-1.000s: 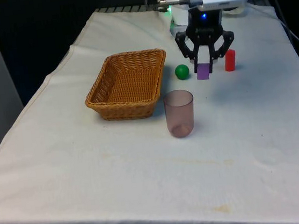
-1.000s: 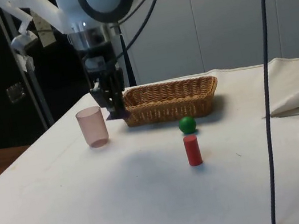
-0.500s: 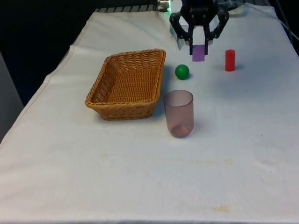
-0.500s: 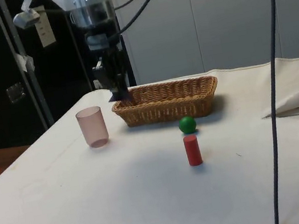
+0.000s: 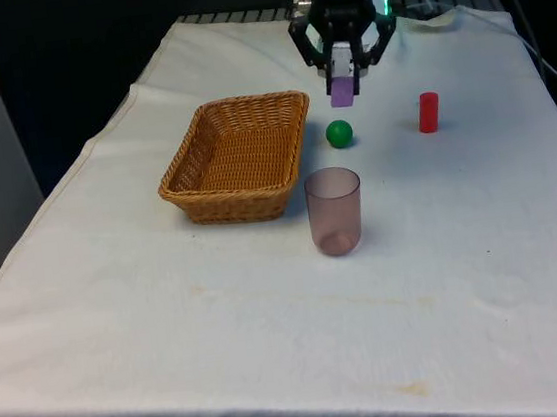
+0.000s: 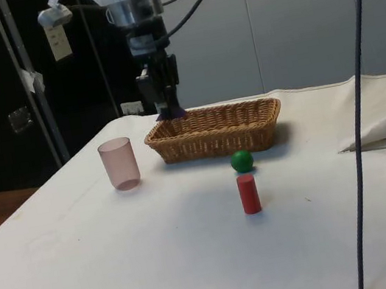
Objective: Pick up the triangular block and place it into the basket.
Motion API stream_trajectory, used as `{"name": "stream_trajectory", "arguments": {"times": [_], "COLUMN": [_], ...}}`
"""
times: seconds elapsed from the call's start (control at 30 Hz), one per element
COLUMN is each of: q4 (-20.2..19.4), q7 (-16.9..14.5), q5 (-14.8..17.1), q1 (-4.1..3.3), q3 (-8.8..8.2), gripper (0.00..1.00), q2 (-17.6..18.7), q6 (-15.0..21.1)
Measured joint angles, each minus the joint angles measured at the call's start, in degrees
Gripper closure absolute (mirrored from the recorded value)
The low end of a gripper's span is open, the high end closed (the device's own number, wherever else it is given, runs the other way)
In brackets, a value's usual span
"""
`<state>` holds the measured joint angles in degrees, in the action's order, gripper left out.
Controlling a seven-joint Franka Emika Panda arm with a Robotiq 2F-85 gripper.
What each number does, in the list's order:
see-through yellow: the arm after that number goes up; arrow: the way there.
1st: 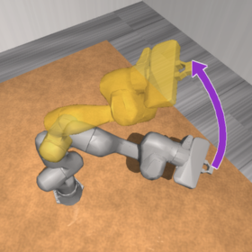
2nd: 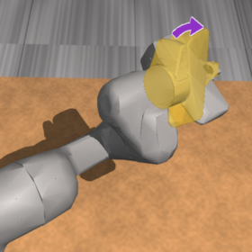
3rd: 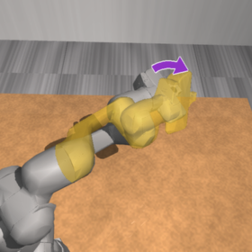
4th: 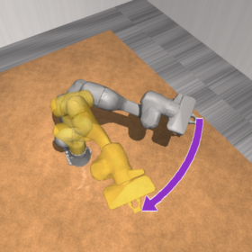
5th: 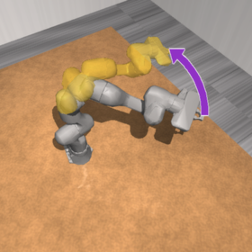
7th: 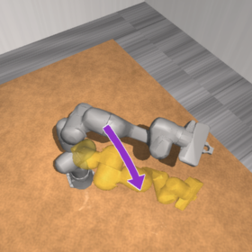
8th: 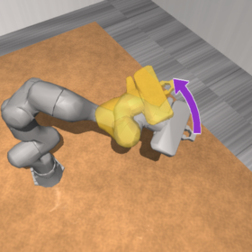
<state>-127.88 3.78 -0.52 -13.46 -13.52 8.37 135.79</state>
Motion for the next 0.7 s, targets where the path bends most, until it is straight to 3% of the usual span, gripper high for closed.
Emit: {"name": "stream_trajectory", "arguments": {"times": [0.43,0.7], "q4": [-3.04,-4.53], "q7": [-3.95,-8.08], "q5": [0.0,0.06], "q1": [0.11,0.23], "q3": [-4.01,-8.02], "gripper": [0.66,0.66], "q2": [-1.89,-2.29], "q6": [0.34,0.52]}}
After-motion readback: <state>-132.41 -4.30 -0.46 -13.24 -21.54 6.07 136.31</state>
